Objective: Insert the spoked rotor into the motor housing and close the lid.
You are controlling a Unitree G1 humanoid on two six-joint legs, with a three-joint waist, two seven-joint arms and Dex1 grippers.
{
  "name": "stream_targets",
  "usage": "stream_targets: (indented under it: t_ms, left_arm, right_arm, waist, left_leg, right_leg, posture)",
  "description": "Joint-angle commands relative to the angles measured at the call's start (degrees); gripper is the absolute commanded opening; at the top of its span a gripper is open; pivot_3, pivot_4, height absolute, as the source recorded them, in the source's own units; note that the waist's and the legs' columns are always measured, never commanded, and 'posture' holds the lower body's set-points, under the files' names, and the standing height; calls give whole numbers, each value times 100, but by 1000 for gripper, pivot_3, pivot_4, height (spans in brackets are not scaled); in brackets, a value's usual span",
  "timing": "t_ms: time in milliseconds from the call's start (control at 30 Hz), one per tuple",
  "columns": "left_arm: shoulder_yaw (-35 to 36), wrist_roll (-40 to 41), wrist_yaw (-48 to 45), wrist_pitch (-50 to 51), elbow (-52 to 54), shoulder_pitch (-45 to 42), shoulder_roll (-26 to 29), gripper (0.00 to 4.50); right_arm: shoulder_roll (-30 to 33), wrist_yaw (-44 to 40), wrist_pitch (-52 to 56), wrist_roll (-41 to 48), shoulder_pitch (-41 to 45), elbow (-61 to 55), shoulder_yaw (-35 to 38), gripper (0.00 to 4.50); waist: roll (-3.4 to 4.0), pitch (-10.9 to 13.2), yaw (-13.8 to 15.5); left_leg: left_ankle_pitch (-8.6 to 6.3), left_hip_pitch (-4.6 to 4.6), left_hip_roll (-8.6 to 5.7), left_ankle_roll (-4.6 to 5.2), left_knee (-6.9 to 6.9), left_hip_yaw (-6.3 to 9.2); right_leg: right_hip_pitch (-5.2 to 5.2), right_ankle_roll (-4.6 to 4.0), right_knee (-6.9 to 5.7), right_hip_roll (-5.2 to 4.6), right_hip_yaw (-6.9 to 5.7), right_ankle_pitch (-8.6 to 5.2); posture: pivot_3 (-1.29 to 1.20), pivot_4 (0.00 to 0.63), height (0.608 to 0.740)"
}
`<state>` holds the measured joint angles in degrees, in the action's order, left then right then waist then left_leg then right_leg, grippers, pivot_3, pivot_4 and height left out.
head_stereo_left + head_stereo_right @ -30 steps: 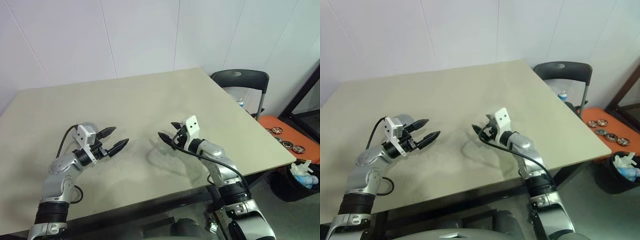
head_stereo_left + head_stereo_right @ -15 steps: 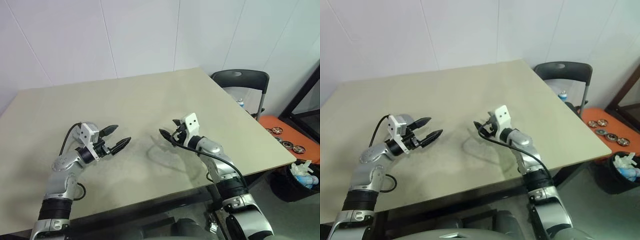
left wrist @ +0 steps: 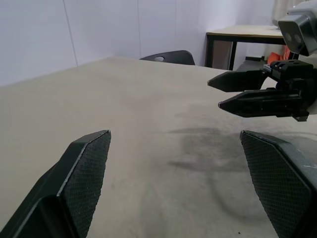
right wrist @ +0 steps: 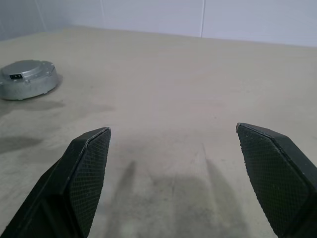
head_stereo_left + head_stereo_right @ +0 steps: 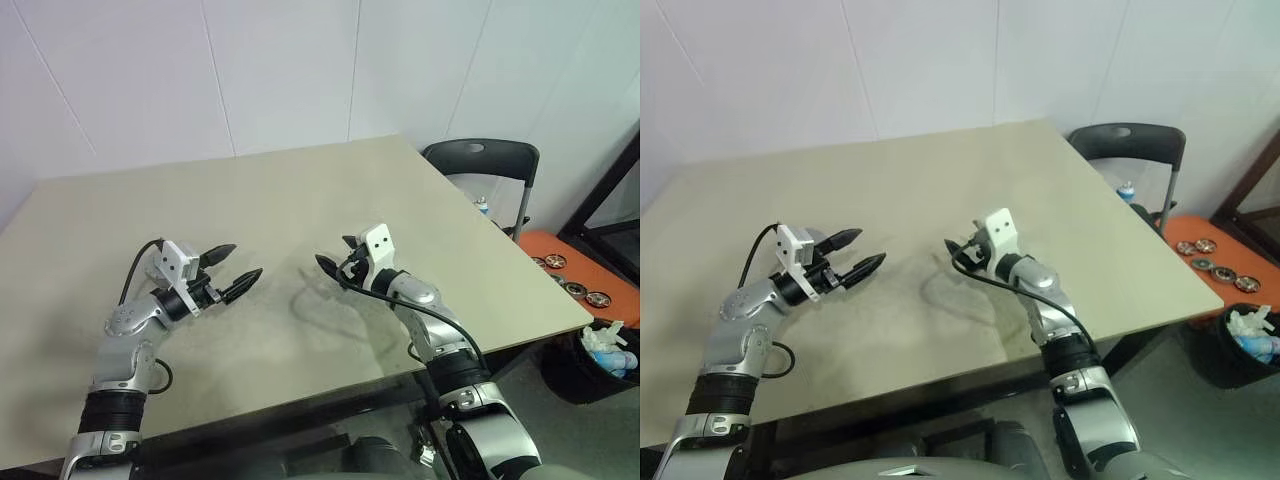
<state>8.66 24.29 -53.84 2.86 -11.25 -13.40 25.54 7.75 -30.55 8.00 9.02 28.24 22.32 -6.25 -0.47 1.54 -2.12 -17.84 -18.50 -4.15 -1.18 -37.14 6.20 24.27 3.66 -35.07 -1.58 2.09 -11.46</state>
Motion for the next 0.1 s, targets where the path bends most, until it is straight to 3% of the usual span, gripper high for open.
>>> stream_targets:
  t_ms: [33, 100]
  left_arm:
    - [43, -23, 34, -162, 27, -155, 10, 4454]
    - [44, -35, 51, -180, 33, -151, 11, 4454]
  right_arm:
    - [-71, 26, -180, -39, 238, -36, 43, 4241]
    - [-94, 11, -190, -45, 237, -22, 30, 4241]
  waist:
    - [0, 0, -2]
    - [0, 0, -6]
  left_leg:
    - [0, 0, 0, 0, 0, 0]
    - [0, 0, 0, 0, 0, 0]
  right_leg:
    - [0, 0, 0, 0, 0, 0]
    - [0, 0, 0, 0, 0, 0]
  posture:
    - [0, 0, 740]
    - [0, 0, 740]
